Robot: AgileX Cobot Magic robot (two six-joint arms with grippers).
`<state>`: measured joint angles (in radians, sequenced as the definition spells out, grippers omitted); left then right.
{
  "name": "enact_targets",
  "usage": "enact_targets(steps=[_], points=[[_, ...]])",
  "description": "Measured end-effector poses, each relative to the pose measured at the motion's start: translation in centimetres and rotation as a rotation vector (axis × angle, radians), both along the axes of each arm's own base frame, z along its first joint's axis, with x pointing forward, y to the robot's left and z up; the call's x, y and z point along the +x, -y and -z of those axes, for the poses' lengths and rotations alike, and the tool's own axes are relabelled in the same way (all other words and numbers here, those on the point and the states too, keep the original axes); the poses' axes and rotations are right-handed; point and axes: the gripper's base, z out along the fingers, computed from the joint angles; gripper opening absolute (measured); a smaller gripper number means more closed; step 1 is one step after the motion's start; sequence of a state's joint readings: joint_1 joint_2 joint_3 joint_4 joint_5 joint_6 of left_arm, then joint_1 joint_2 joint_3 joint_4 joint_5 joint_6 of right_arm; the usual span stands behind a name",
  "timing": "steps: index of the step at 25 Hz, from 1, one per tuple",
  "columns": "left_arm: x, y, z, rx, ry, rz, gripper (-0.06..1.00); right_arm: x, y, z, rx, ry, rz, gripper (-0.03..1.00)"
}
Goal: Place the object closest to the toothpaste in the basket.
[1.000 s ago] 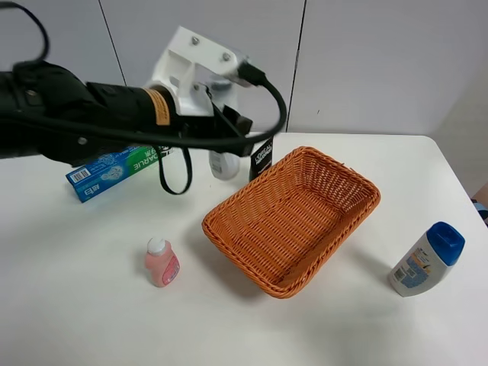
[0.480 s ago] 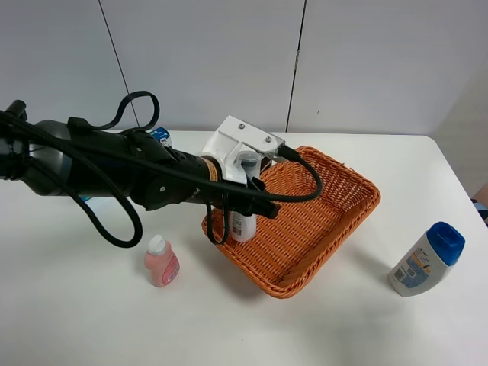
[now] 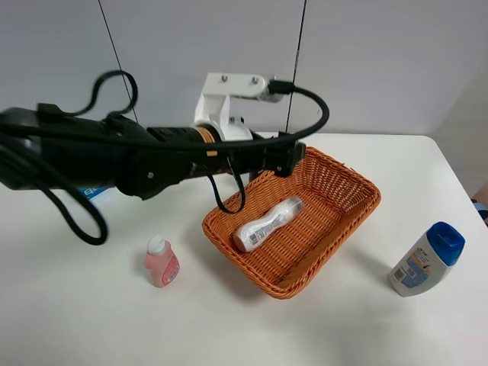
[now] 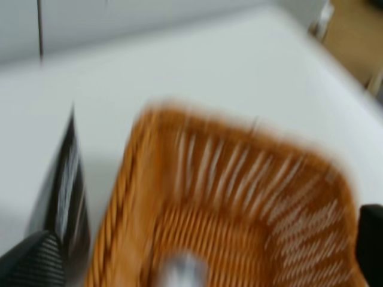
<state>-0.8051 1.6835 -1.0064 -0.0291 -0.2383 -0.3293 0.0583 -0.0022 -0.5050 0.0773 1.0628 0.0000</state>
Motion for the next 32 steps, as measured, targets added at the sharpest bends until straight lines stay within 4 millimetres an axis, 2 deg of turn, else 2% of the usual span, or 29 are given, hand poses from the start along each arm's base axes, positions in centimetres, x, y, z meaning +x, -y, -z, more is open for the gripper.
enact_targets(steps=[3, 5, 8, 10, 14, 18, 20, 24, 29, 32], points=[[0.2, -1.9, -4.9, 0.003, 0.143, -0.007, 0.96, 0.0, 0.0, 0.0, 0.000, 0.000, 0.000, 0.99], [0.2, -4.0, -8.6, 0.051, 0.244, -0.021, 0.94, 0.0, 0.0, 0.0, 0.000, 0.000, 0.000, 0.99], [0.1, -8.3, -12.8, 0.158, 0.335, -0.077, 0.93, 0.0, 0.0, 0.0, 0.000, 0.000, 0.000, 0.99], [-0.4, -12.0, -15.2, 0.204, 0.374, -0.155, 0.93, 0.0, 0.0, 0.0, 0.000, 0.000, 0.000, 0.99], [-3.1, -19.7, -18.8, 0.262, 0.398, -0.366, 0.93, 0.0, 0.0, 0.0, 0.000, 0.000, 0.000, 0.99], [-8.2, -25.2, -20.9, 0.321, 0.360, -0.562, 0.93, 0.0, 0.0, 0.0, 0.000, 0.000, 0.000, 0.99], [-11.3, -26.6, -21.3, 0.342, 0.360, -0.632, 0.93, 0.0, 0.0, 0.0, 0.000, 0.000, 0.000, 0.99], [-16.6, -27.6, -19.4, 0.368, 0.322, -0.708, 0.93, 0.0, 0.0, 0.0, 0.000, 0.000, 0.000, 0.99], [-21.5, -27.2, -13.6, 0.371, 0.206, -0.688, 0.93, 0.0, 0.0, 0.0, 0.000, 0.000, 0.000, 0.99], [-24.3, -26.7, -10.9, 0.318, 0.194, -0.674, 0.93, 0.0, 0.0, 0.0, 0.000, 0.000, 0.000, 0.99]])
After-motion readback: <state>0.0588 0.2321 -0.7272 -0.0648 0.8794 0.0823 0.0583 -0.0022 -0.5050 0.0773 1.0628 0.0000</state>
